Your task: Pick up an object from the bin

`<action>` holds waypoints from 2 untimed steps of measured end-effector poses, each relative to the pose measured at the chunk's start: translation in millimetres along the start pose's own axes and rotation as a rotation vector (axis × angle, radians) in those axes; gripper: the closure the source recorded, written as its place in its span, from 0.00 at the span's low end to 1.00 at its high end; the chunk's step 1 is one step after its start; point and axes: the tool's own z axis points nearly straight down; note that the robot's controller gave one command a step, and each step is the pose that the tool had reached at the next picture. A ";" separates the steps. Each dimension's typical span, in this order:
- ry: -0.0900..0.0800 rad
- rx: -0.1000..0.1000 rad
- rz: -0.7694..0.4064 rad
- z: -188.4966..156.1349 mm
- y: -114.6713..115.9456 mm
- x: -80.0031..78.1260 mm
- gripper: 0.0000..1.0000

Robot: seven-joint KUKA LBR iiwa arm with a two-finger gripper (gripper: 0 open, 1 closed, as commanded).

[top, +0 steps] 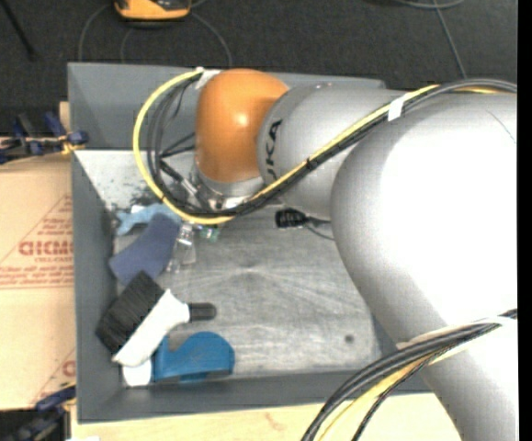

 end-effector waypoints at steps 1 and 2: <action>0.000 -0.004 0.059 20.8 -13.7 -4.0 1.00; 0.000 -0.004 0.059 20.8 -13.7 -4.0 1.00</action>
Offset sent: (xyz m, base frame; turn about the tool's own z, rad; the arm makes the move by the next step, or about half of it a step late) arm 0.0000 0.0000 0.0000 0.0000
